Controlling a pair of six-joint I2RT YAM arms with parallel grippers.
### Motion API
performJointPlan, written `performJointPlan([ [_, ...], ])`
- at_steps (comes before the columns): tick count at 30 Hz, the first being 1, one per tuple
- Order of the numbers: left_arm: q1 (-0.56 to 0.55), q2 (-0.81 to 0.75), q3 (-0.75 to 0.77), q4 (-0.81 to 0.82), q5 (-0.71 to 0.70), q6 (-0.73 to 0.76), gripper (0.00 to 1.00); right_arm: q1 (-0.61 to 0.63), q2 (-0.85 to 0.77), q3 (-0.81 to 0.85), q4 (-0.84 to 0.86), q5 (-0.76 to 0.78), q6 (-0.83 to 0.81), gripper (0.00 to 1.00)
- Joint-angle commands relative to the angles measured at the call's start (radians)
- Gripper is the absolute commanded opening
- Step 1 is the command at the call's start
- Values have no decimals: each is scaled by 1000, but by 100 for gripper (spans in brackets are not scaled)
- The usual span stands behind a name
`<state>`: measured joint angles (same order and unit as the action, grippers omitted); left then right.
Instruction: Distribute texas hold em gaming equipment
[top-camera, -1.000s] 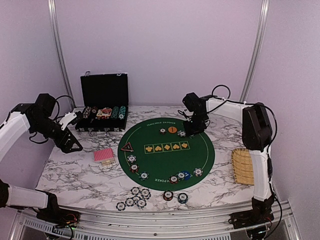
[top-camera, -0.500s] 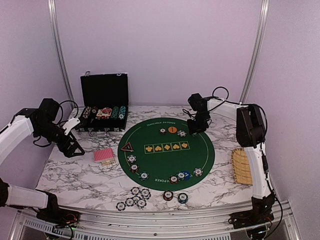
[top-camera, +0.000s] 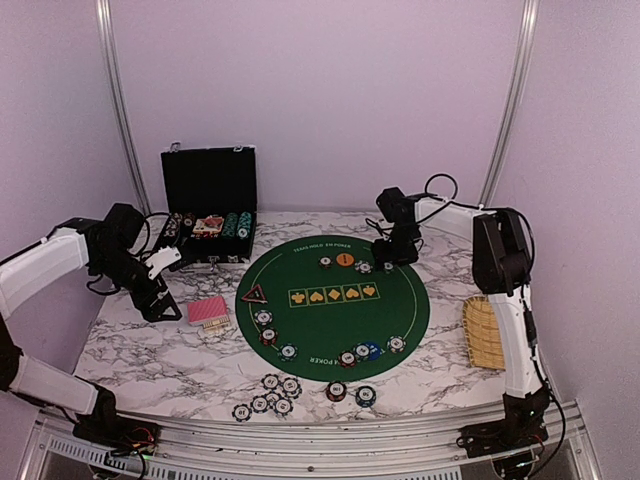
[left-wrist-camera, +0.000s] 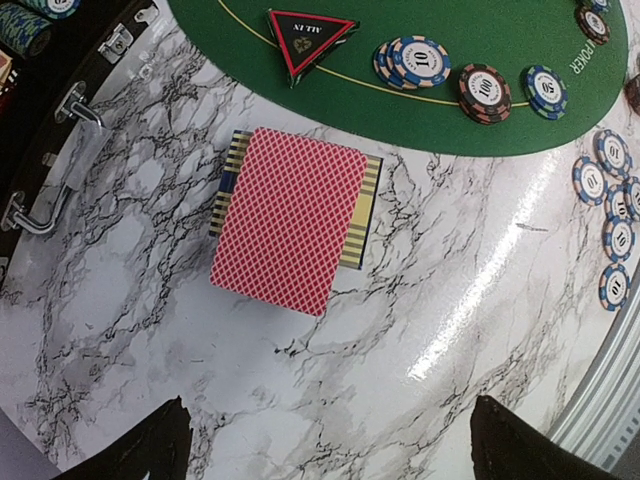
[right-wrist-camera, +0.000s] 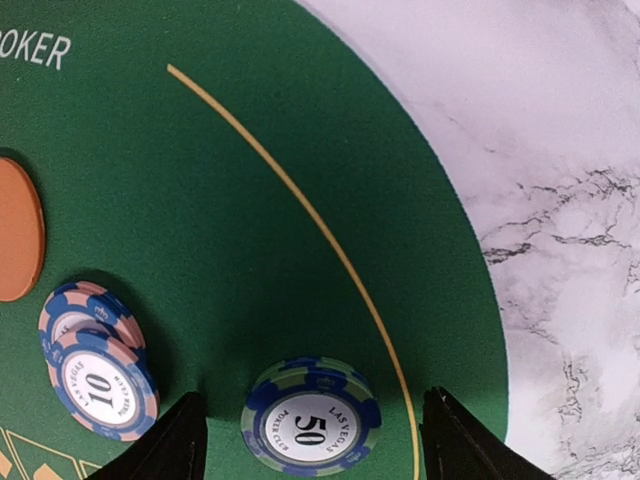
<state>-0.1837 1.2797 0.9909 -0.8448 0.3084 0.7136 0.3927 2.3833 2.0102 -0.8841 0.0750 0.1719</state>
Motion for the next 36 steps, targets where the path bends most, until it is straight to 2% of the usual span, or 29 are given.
performJointPlan([
  [1,-35,48,5,34,-38,-6,99,-2,-105,-9,-27,15,9,75],
  [11,-90,154,-17,115,-128,29,99,122,-445,-293,113,42,69,99],
  [19,-91,218,38,119,-138,169,99,250,-619,-456,201,5,156,99],
  [36,-99,312,69,119,-98,281,99,417,-691,-513,238,-11,239,99],
])
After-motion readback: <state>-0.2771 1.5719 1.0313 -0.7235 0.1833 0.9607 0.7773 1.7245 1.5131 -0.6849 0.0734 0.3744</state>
